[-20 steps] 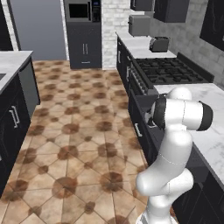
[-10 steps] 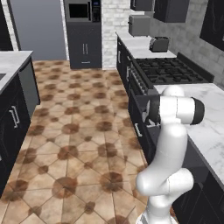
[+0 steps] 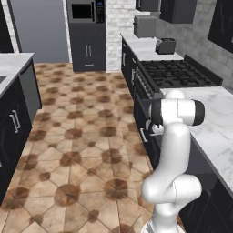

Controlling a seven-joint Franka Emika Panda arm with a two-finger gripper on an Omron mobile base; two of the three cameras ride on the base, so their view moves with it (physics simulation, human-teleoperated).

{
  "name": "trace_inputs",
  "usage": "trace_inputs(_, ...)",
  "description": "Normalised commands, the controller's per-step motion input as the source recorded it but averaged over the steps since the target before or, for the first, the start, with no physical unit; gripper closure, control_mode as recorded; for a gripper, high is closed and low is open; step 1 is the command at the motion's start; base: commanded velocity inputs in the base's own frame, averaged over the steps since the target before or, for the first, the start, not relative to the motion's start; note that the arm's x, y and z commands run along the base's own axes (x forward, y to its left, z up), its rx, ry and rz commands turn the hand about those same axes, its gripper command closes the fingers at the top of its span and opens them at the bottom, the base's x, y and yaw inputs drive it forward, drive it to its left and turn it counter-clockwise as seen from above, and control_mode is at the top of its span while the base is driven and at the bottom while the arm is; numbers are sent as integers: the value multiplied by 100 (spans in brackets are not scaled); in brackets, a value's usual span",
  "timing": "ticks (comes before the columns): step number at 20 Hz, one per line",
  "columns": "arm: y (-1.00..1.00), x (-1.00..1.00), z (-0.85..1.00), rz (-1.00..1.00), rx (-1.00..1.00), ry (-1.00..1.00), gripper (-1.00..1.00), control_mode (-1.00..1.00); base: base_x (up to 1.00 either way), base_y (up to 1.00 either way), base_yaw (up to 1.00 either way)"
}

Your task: Pick up the metallic utensils from the counter and place them in the open drawer. Make sure not to pick up any wooden utensils.

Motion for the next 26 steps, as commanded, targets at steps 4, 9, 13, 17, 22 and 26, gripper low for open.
trace_inputs(4, 0, 25, -28, 0, 6, 0, 100, -100, 0, 0, 0)
trace_inputs(9, 3, 8, -44, 0, 3, 0, 100, -100, 0, 0, 0)
trace_inputs(13, 2, 7, -39, 0, 1, 0, 100, -100, 0, 0, 0)
trace_inputs(17, 44, 9, -43, 0, 0, 1, 100, -100, 0, 0, 0)
trace_inputs(22, 100, -9, -71, 0, 0, 0, 100, -100, 0, 0, 0)
trace_inputs(26, 100, -8, -75, 0, 0, 0, 100, -100, 0, 0, 0)
